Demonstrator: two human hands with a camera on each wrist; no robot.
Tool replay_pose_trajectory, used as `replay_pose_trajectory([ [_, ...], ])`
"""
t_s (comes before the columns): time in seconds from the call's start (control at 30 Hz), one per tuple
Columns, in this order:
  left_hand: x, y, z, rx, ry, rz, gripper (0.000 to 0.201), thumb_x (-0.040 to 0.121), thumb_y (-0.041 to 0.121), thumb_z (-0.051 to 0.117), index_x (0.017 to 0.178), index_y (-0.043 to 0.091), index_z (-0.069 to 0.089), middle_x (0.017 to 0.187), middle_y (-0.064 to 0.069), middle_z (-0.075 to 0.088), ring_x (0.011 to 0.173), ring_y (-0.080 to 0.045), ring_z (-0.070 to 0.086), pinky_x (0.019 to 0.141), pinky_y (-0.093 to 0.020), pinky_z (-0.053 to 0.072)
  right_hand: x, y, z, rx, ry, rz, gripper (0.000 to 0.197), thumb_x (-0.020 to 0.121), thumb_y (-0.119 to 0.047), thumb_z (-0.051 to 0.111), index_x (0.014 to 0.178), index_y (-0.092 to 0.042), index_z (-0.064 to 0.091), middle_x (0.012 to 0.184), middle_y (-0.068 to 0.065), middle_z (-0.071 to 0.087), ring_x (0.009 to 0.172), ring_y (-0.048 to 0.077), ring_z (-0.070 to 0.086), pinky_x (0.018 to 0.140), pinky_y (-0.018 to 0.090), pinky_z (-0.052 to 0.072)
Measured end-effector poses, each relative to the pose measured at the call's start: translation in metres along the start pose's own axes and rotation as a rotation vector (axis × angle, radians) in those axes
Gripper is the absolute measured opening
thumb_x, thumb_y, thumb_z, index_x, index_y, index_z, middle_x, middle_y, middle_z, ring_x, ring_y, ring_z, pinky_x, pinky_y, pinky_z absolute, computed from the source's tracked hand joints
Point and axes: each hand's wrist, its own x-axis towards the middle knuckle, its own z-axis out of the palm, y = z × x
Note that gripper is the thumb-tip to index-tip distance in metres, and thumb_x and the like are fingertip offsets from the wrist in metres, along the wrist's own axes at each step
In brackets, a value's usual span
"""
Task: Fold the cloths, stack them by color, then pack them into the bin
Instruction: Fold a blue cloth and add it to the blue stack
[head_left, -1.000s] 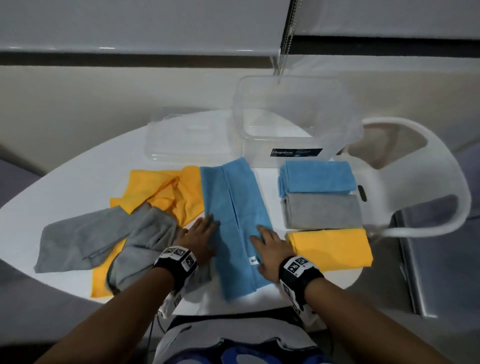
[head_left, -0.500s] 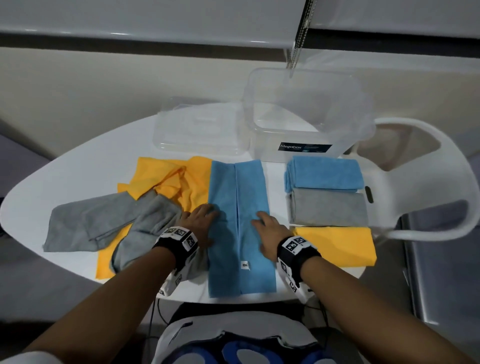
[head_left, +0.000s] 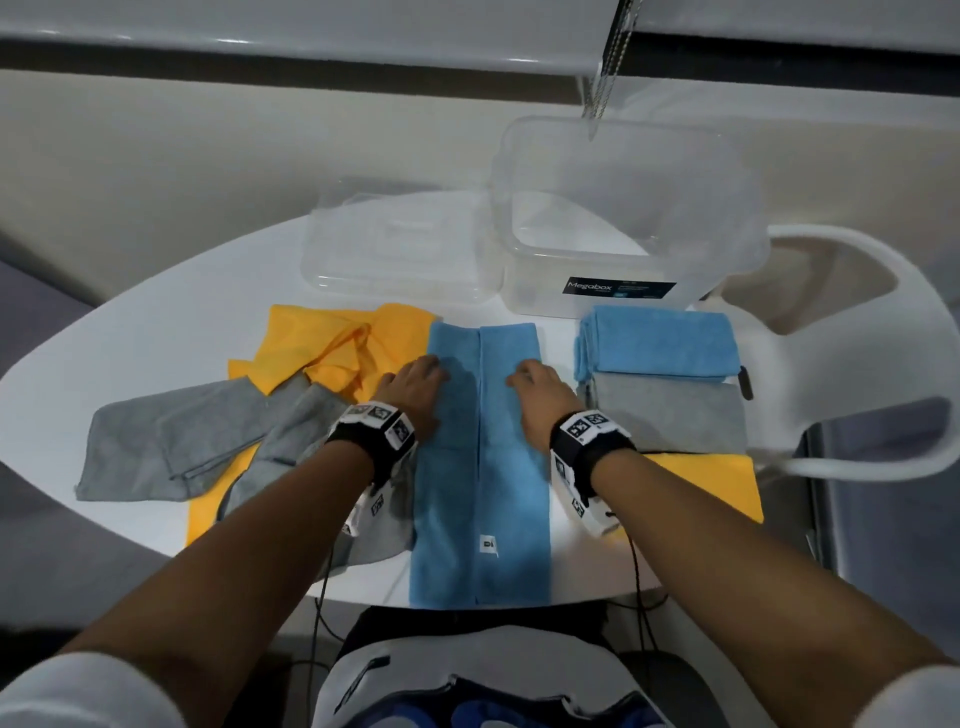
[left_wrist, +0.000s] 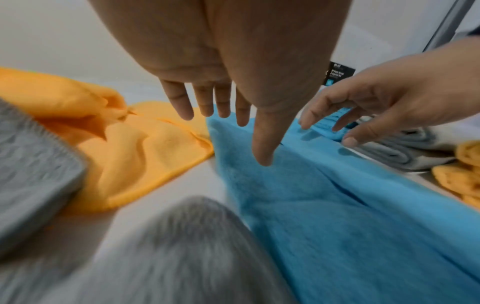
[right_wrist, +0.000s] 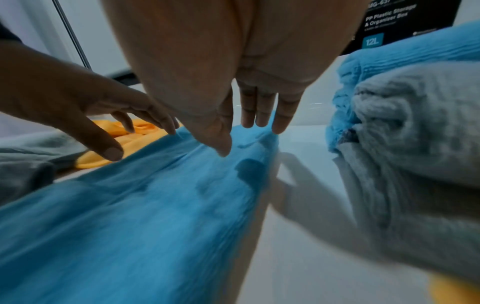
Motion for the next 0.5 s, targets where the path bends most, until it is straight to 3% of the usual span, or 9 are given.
replay_pose_trajectory([
  [0.07,0.014,-0.005,-0.001,0.042,-0.037,0.021,0.092,0.072,0.03,0.077,0.146,0.015,0.023,0.156,-0.006,0.013,0.144,-0.024,0.018,0.106,-0.048,0.029,0.014,0.006,-0.004,-0.058,-0.077,0.027,0.081,0.079,-0.003,0.065,0.149,-0.008,0.026,0.159,0.013,0.008,0.146,0.03,0.015,0.114,0.04,0.033],
  [0.13,0.023,-0.01,0.004,0.071,-0.067,0.02,0.106,0.066,0.034,0.082,0.147,0.012,0.017,0.157,-0.006,0.011,0.144,-0.024,0.016,0.106,-0.052,0.03,0.022,0.01,-0.003,-0.079,-0.135,0.056,0.087,0.08,-0.007,0.067,0.151,-0.009,0.018,0.162,0.011,-0.003,0.148,0.029,0.011,0.116,0.041,0.03],
  [0.33,0.034,-0.017,0.004,0.143,-0.165,0.003,0.131,0.059,0.055,0.083,0.152,0.017,-0.001,0.161,0.002,-0.005,0.146,-0.027,0.006,0.109,-0.059,0.024,0.031,0.013,-0.009,-0.135,-0.217,0.129,0.102,0.075,-0.014,0.076,0.152,-0.009,0.01,0.161,0.009,-0.007,0.146,0.029,0.013,0.109,0.049,0.037],
  [0.5,0.04,-0.013,-0.002,0.144,-0.213,0.002,0.141,0.051,0.059,0.085,0.152,0.024,-0.007,0.16,0.008,-0.011,0.145,-0.031,0.004,0.108,-0.064,0.018,0.043,0.016,-0.014,-0.134,-0.328,0.179,0.12,0.074,-0.016,0.08,0.155,-0.016,-0.008,0.16,0.01,-0.022,0.149,0.032,-0.001,0.114,0.051,0.03],
])
